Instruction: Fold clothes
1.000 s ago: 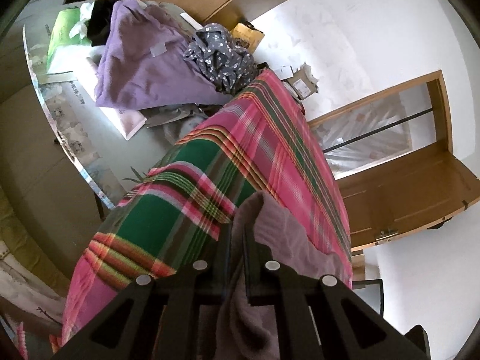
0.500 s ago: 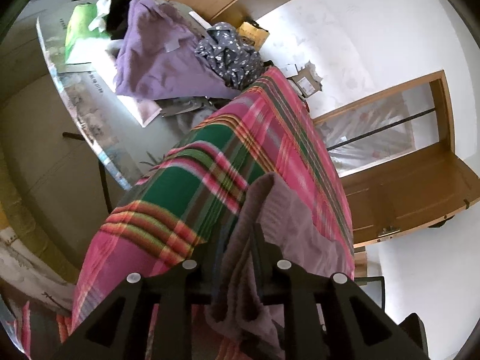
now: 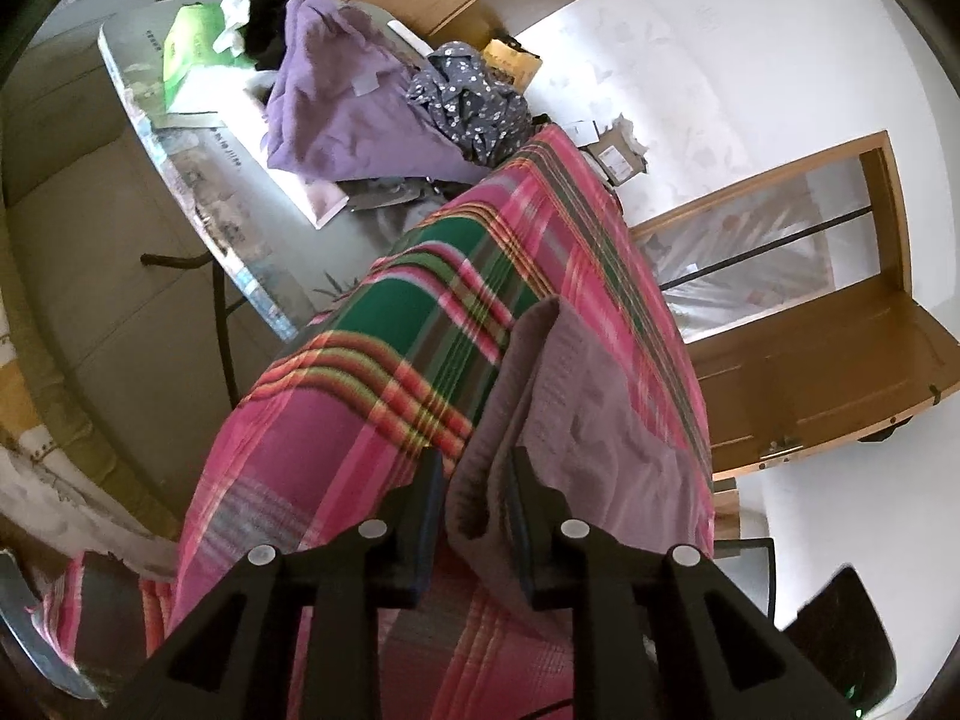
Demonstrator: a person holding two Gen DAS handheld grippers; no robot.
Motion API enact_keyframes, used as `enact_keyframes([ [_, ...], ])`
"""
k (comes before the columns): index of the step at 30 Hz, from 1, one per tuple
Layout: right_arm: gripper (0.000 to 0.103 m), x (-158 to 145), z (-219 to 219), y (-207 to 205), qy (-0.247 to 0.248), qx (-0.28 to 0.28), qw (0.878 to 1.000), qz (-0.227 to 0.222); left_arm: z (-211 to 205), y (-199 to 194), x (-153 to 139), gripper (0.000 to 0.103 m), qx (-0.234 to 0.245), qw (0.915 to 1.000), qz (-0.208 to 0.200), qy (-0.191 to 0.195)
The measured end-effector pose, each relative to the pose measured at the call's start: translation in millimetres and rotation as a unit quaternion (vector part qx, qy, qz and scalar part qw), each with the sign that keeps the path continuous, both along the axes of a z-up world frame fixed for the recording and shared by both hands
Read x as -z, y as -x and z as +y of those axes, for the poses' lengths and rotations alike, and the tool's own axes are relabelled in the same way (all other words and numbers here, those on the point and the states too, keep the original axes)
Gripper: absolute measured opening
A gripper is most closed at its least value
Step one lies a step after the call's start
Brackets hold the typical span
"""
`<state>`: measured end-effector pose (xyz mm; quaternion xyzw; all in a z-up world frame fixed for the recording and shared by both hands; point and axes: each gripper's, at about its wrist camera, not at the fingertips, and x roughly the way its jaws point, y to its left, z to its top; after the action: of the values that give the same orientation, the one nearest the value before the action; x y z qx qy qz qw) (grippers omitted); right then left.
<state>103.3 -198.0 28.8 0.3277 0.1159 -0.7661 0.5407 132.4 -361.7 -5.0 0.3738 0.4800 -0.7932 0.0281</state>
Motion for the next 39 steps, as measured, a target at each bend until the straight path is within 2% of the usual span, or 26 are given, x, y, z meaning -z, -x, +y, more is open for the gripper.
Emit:
enact_keyframes([
  [5, 0.029, 12.7, -16.2, -10.2, -0.038, -0.012, 0.999, 0.012, 0.2, -11.0, 4.1, 0.024, 0.004, 0.9999, -0.007, -0.011],
  [7, 0.034, 17.0, -22.4, -16.0, -0.055, -0.018, 0.998, 0.021, -1.0, -18.7, 3.7, 0.024, 0.003, 0.9999, -0.012, -0.008],
  [13, 0.036, 10.6, -13.0, -10.6, -0.04, -0.006, 0.999, 0.0, -21.4, -54.5, -7.6, 0.024, -0.021, 0.999, -0.031, 0.025],
  [18, 0.044, 3.2, -8.5, -8.9, -0.051, 0.024, 0.998, 0.035, -36.8, -80.0, -18.8, 0.025, -0.038, 0.9971, -0.046, 0.047],
  [21, 0.045, 5.7, -12.1, -9.8, -0.065, 0.02, 0.997, 0.047, -41.6, -91.7, -27.5, 0.026, -0.038, 0.9954, -0.057, 0.067],
  [23, 0.045, 6.6, -16.7, -14.0, -0.073, 0.016, 0.995, 0.064, -46.3, -94.8, -29.8, 0.028, -0.038, 0.9951, -0.063, 0.066],
  [25, 0.046, 8.4, -23.2, -21.2, -0.083, 0.014, 0.992, 0.098, -48.7, -94.5, -29.7, 0.028, -0.036, 0.9958, -0.063, 0.056],
  [29, 0.047, 19.6, -37.3, -33.0, -0.118, 0.004, 0.981, 0.156, -40.3, -76.1, -27.7, 0.03, -0.002, 0.9981, -0.055, 0.029],
  [34, 0.047, 25.4, -45.5, -32.8, -0.137, 0.006, 0.974, 0.178, -22.8, -50.1, -27.1, 0.03, 0.036, 0.9974, -0.056, 0.027],
  [39, 0.047, 30.4, -51.4, -27.8, -0.155, 0.006, 0.972, 0.179, -14.0, -30.7, -22.2, 0.031, 0.057, 0.9964, -0.061, 0.017],
])
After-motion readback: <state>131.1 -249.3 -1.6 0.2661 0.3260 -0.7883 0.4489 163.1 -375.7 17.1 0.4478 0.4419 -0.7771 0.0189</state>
